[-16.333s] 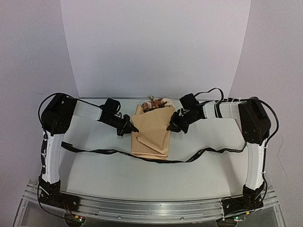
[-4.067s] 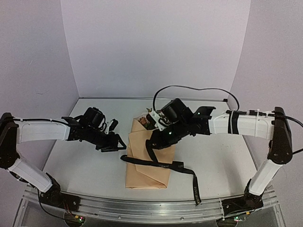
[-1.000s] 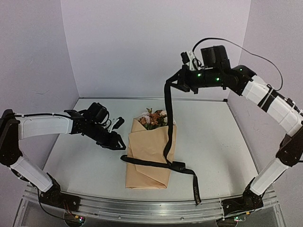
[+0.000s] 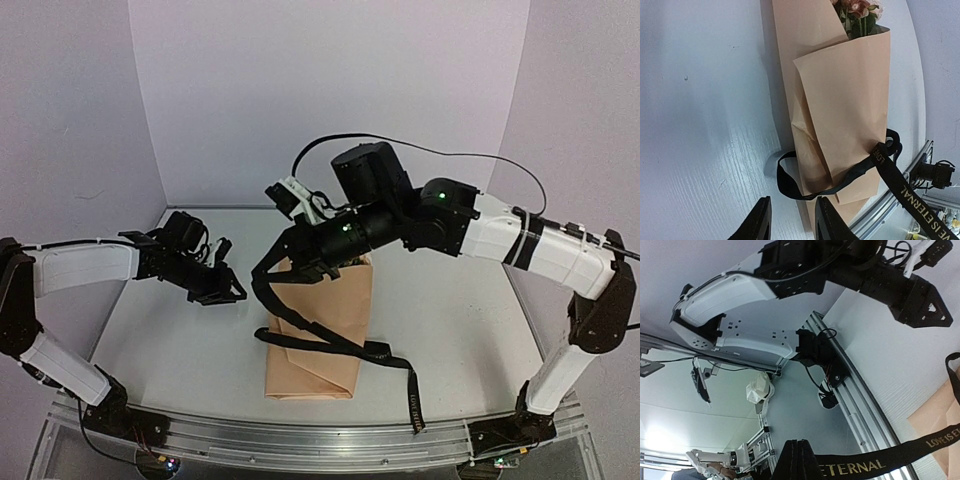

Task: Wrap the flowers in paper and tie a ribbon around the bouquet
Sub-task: Cross the ribbon over the folded bouquet.

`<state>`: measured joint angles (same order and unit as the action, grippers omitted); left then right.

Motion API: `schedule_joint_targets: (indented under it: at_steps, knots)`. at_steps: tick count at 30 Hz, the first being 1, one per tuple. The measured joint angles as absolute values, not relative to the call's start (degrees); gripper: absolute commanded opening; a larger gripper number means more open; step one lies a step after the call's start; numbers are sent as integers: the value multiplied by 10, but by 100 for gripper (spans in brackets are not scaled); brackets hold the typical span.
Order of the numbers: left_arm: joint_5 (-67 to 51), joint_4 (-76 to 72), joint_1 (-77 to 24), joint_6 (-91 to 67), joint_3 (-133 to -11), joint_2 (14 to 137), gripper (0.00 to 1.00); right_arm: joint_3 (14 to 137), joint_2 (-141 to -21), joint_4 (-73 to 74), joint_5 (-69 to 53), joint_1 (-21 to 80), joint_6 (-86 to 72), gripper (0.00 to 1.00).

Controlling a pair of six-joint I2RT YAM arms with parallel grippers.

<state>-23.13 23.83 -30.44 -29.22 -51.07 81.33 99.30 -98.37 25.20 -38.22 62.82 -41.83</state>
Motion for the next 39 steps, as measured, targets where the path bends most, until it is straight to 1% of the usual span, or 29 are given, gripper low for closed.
schedule_joint_targets:
  at_steps: [6,15,19,21,23,28,32,36,39]
  knots:
    - [-241,243,-304,-276,-534,823,32,1014,-961,243,-400,633,-427,0]
    - [-244,246,-304,-269,-536,834,31,1139,-975,229,-412,631,-463,0]
    - [-246,246,-304,-269,-536,834,29,1151,-997,222,-413,631,-475,0]
    - [-250,246,-304,-268,-536,833,29,1152,-1015,223,-411,628,-480,0]
    - [-255,246,-304,-268,-535,833,32,1151,-1033,226,-408,624,-486,0]
    - [-281,245,-307,-257,-535,831,37,1092,-1040,232,-400,588,-502,0]
    - [-285,245,-323,-249,-535,830,37,981,-1032,220,-401,567,-507,0]
    - [-285,245,-339,-241,-535,830,36,860,-1029,232,-393,569,-507,0]
    - [-283,245,-352,-234,-536,830,36,819,-1029,249,-382,571,-507,0]
